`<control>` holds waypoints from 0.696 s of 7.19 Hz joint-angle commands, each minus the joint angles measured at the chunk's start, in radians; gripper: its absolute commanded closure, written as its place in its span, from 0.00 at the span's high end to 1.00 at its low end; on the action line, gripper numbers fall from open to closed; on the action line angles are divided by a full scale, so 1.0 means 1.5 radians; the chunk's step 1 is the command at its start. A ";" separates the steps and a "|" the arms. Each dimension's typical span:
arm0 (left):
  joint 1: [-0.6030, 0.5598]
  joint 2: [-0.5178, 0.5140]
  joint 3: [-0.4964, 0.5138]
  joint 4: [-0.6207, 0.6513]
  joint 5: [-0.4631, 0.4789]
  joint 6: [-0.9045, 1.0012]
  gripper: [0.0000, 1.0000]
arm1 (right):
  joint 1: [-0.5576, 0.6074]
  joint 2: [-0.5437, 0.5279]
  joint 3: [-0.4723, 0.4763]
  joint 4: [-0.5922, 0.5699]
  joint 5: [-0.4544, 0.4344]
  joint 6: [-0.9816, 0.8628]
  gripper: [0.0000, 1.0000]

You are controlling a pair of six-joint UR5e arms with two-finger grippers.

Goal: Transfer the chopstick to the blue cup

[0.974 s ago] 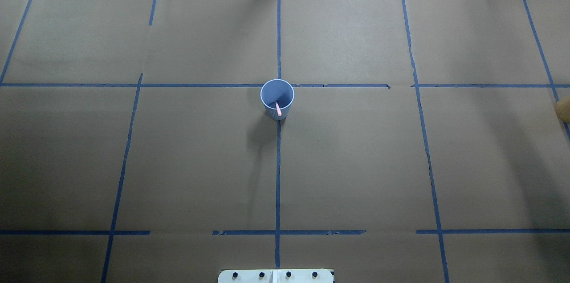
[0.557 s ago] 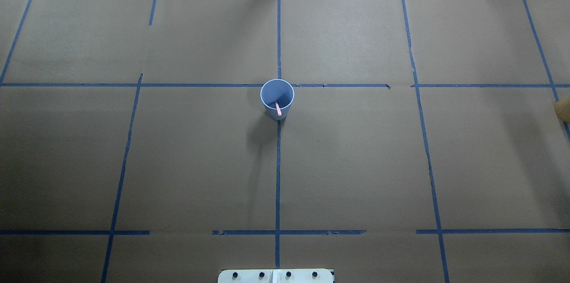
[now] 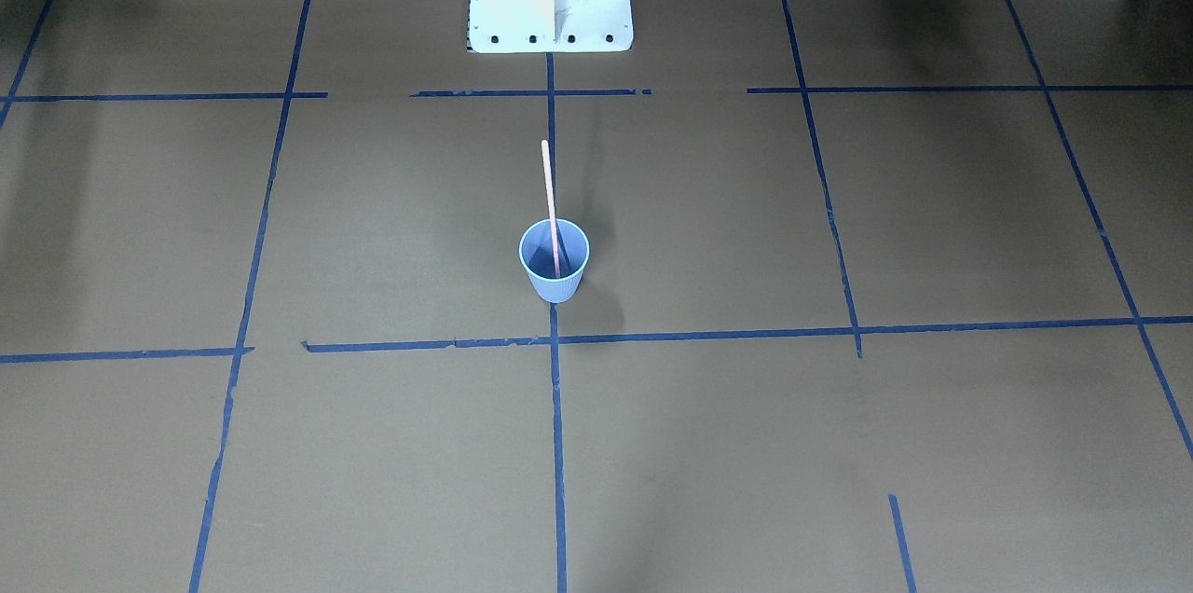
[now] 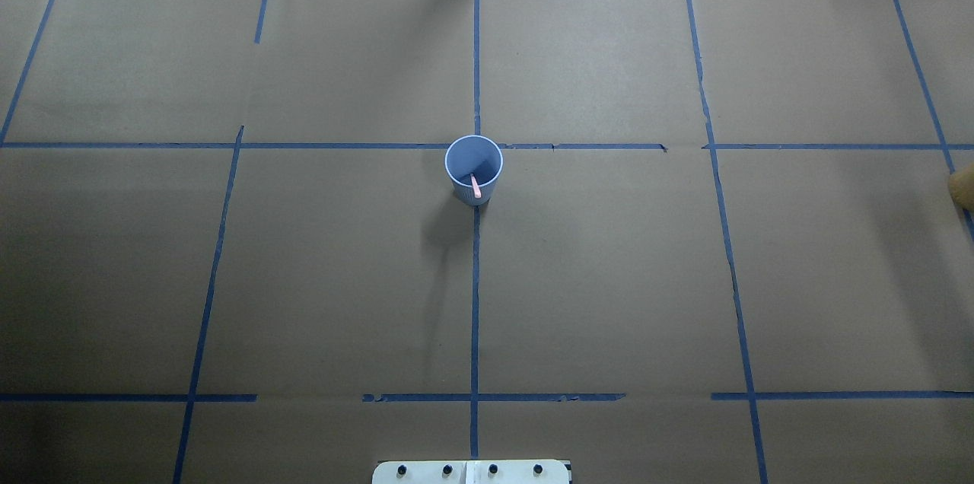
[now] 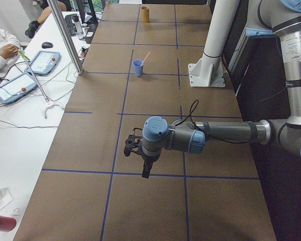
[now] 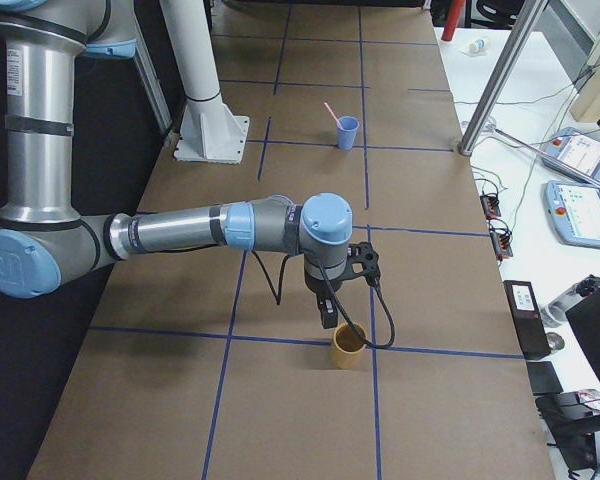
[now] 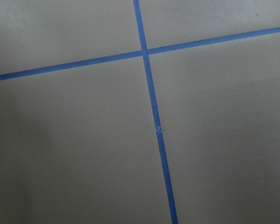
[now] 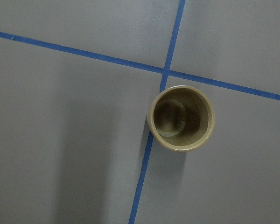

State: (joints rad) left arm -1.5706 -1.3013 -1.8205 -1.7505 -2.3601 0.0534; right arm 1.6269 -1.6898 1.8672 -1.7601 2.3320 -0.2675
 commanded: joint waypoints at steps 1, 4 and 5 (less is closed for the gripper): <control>0.001 -0.004 0.001 0.000 0.000 -0.002 1.00 | -0.001 0.001 -0.004 0.000 -0.001 0.001 0.99; 0.001 -0.003 0.000 0.001 0.001 -0.002 1.00 | -0.003 0.003 -0.009 0.001 0.001 0.009 0.99; 0.001 -0.002 0.000 0.007 0.002 -0.002 1.00 | -0.006 0.003 -0.014 0.001 0.002 0.009 0.99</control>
State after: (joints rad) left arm -1.5695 -1.3056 -1.8209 -1.7470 -2.3592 0.0506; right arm 1.6221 -1.6867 1.8525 -1.7585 2.3329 -0.2560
